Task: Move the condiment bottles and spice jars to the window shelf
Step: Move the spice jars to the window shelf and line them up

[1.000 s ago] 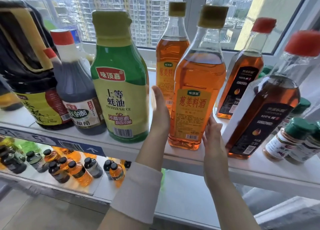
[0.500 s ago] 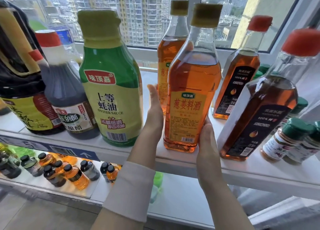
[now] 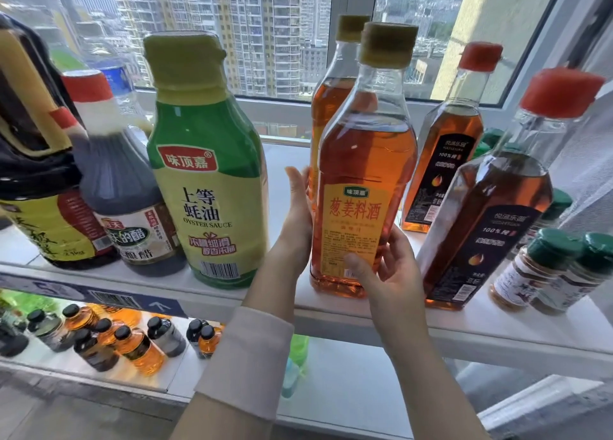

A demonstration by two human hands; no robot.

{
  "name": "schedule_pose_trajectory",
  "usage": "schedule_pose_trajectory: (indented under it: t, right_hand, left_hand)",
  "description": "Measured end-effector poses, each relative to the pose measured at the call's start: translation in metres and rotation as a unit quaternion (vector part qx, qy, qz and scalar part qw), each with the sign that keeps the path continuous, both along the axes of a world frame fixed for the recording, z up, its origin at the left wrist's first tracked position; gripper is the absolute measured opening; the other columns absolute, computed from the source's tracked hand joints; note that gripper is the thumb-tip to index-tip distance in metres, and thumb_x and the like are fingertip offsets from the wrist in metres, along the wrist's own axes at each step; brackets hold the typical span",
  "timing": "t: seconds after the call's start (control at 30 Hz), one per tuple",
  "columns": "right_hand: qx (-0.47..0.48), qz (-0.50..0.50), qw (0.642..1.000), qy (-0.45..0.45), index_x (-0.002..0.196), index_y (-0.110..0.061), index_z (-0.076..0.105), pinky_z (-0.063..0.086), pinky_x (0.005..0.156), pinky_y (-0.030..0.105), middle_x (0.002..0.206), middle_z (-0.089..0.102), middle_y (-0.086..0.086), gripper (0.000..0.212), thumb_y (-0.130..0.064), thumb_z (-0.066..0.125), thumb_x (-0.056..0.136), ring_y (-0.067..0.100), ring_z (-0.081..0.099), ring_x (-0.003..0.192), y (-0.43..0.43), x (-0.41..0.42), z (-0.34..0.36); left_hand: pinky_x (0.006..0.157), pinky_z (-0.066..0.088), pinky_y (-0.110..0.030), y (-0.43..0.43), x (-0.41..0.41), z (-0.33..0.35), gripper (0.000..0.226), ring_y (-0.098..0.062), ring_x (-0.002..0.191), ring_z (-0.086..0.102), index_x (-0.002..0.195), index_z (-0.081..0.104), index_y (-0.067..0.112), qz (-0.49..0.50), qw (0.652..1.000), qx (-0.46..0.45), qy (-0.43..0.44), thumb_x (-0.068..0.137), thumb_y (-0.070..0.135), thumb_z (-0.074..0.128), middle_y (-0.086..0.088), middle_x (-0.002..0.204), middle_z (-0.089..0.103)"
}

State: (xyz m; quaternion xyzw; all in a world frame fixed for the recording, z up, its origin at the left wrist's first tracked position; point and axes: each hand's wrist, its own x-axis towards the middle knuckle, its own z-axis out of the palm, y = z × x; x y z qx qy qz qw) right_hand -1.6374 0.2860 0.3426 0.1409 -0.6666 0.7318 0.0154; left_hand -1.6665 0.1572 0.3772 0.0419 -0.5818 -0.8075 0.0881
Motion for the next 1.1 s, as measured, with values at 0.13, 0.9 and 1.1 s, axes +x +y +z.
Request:
schedule_pose_trajectory:
  t: [0.13, 0.9, 1.1]
  right_hand:
    - [0.005, -0.003, 1.000, 0.000, 0.130, -0.013, 0.047, 0.053, 0.080, 0.024, 0.109, 0.066, -0.001, 0.074, -0.031, 0.075, 0.064, 0.012, 0.064, 0.100, 0.0032, -0.0006, -0.0009]
    - [-0.005, 0.003, 1.000, -0.005, 0.132, -0.012, 0.046, 0.050, 0.074, 0.013, 0.106, 0.067, -0.006, 0.075, -0.028, 0.069, 0.062, 0.001, 0.065, 0.094, 0.0067, 0.0049, 0.0019]
    - [-0.007, 0.005, 1.000, -0.002, 0.129, -0.010, 0.047, 0.050, 0.072, 0.013, 0.106, 0.067, -0.002, 0.073, -0.026, 0.068, 0.062, 0.003, 0.065, 0.092, 0.0088, 0.0049, 0.0027]
  left_hand:
    - [0.102, 0.040, -0.053, 0.0008, -0.0004, 0.0015, 0.095, -0.031, 0.115, 0.057, 0.136, 0.042, 0.014, -0.017, 1.000, -0.022, -0.002, 0.072, 0.076, 0.009, -0.015, 0.127, 0.058]
    - [0.060, 0.055, -0.018, 0.0033, -0.0017, 0.0048, 0.074, -0.005, 0.065, 0.069, 0.097, 0.060, 0.018, -0.100, 0.994, -0.044, -0.008, 0.092, 0.055, -0.004, 0.009, 0.069, 0.072]
    - [0.070, 0.055, -0.022, 0.0042, -0.0034, 0.0041, 0.080, -0.007, 0.075, 0.069, 0.120, 0.054, 0.010, -0.094, 0.995, -0.038, 0.002, 0.090, 0.058, -0.003, 0.010, 0.078, 0.072]
